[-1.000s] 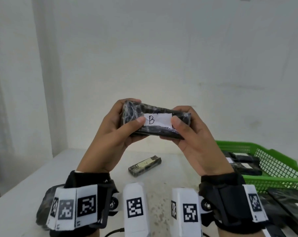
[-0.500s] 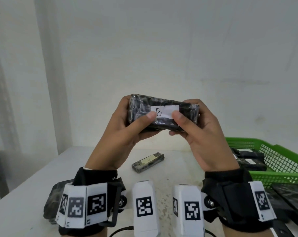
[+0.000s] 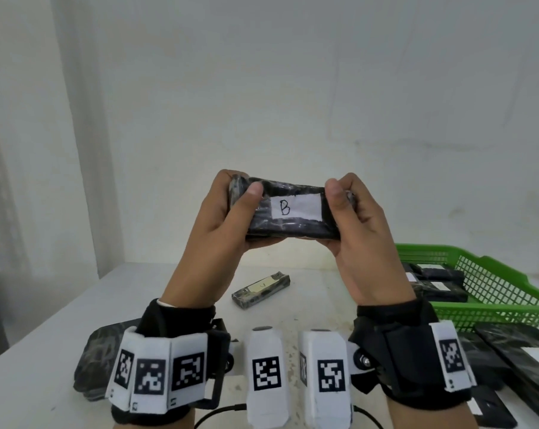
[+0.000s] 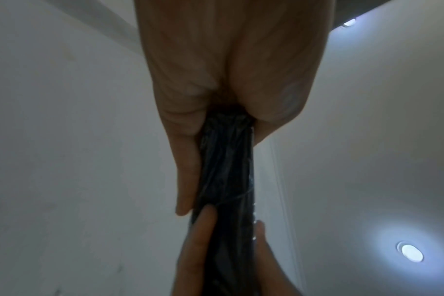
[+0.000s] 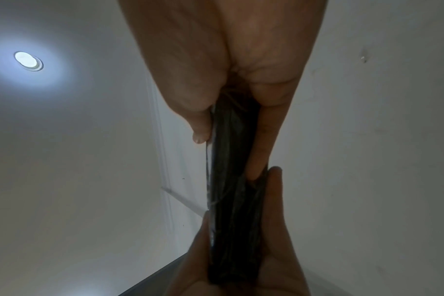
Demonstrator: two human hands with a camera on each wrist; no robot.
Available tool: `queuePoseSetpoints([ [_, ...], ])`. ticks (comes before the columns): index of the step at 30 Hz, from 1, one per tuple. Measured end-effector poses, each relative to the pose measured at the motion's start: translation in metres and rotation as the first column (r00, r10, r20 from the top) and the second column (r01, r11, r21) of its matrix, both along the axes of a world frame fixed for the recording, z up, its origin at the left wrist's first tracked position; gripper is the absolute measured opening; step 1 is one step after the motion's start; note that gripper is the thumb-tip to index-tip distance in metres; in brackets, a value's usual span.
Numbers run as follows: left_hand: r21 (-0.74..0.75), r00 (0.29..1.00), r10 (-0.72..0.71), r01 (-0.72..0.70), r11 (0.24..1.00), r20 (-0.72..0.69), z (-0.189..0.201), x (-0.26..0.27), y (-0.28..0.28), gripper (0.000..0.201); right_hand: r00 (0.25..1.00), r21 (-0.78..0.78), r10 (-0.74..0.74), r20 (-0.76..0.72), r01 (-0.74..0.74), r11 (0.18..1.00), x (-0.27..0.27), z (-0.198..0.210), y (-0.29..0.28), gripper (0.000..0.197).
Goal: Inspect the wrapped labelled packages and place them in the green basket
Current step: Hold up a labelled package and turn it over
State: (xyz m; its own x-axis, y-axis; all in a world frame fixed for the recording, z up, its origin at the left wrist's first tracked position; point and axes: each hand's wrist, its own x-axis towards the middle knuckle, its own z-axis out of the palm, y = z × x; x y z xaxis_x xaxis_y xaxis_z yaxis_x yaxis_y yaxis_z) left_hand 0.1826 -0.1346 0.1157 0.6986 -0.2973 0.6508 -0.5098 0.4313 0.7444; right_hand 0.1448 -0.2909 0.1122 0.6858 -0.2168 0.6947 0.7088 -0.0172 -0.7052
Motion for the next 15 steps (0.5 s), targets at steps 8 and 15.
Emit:
queuePoseSetpoints([
  [8,-0.039,0.997,-0.050,0.048,0.998,-0.051,0.0034,-0.0073,0.0019,0.034,0.995,-0.101,-0.103,-0.004,0.102,0.990,-0.0054,0.0021,0.0041,0.051],
  [15,-0.043,0.999,-0.014,0.012,0.999,-0.039,0.0044,-0.0067,0.0009,0.029,0.993,-0.094,-0.113,0.040,0.116,0.989,-0.0072,0.0019,0.0045,0.048],
])
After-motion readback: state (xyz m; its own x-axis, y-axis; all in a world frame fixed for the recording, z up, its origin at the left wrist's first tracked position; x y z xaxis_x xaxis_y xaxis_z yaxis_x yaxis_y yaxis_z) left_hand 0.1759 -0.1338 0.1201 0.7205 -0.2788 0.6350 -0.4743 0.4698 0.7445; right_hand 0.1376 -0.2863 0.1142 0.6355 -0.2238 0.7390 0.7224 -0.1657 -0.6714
